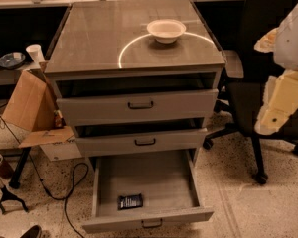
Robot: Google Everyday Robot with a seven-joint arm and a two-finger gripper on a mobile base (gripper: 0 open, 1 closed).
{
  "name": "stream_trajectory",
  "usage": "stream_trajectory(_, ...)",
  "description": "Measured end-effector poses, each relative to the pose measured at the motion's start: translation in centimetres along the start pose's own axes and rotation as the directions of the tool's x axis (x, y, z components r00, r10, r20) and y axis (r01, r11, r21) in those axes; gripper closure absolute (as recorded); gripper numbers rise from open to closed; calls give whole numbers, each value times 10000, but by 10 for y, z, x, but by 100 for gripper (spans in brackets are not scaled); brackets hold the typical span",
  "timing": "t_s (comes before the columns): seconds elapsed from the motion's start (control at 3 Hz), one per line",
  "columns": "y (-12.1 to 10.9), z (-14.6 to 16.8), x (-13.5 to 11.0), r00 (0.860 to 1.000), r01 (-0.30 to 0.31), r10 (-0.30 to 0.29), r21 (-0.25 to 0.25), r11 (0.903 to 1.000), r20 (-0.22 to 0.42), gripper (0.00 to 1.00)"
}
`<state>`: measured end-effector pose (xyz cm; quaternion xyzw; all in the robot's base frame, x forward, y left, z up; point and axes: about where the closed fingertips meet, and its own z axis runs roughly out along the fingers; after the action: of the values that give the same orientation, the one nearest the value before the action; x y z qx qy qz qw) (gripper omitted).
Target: Pick rxbar blueberry from bottom drawer and place on counter
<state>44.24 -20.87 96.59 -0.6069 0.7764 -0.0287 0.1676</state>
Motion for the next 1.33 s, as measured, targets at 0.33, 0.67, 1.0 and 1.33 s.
stream_trajectory(0.33,-1,18,-10,9991,30,-34,84,10000,430,0)
stream_trajectory(0.67,-4,54,-36,9947,-154,113,397,9991,1024,0)
stream_trajectory(1.0,-11,90,-66,9898,-194,120,504,9985,1419,0)
stream_trajectory(1.33,-2,152,-115,9846,109,-155,271,9996,1744,0)
